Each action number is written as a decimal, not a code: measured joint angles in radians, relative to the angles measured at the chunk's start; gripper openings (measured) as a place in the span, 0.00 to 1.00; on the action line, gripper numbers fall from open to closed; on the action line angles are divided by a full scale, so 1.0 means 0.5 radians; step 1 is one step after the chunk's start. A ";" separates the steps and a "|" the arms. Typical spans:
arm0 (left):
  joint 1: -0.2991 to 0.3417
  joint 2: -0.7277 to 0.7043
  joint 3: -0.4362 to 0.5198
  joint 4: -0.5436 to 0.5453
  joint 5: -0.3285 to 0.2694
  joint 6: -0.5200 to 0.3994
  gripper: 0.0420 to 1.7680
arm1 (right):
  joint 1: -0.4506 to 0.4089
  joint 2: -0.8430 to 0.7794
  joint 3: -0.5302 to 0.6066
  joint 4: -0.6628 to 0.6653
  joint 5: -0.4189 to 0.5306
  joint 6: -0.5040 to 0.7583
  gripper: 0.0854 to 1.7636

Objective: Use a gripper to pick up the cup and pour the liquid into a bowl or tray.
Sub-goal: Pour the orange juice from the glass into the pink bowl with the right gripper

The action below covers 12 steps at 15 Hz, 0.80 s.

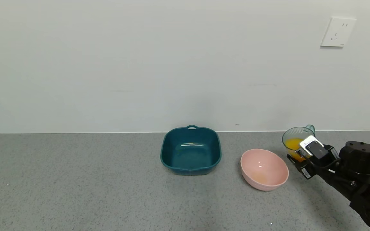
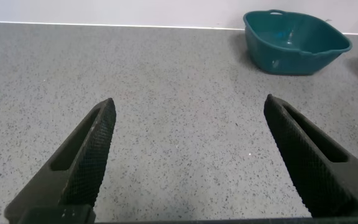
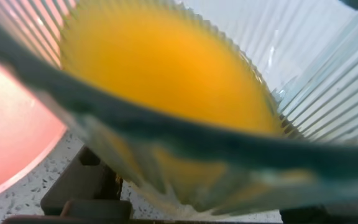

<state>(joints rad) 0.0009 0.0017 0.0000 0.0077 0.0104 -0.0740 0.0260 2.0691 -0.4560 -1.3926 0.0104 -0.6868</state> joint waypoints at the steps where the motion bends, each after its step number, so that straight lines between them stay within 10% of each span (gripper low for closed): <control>1: 0.000 0.000 0.000 0.000 0.000 0.000 0.97 | 0.002 0.001 0.002 0.000 -0.001 -0.023 0.74; 12: 0.000 0.000 0.000 0.000 0.000 0.000 0.97 | 0.036 0.014 -0.002 0.000 -0.101 -0.244 0.74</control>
<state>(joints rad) 0.0009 0.0017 0.0000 0.0077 0.0104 -0.0740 0.0440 2.0762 -0.4570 -1.3926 -0.0402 -0.8087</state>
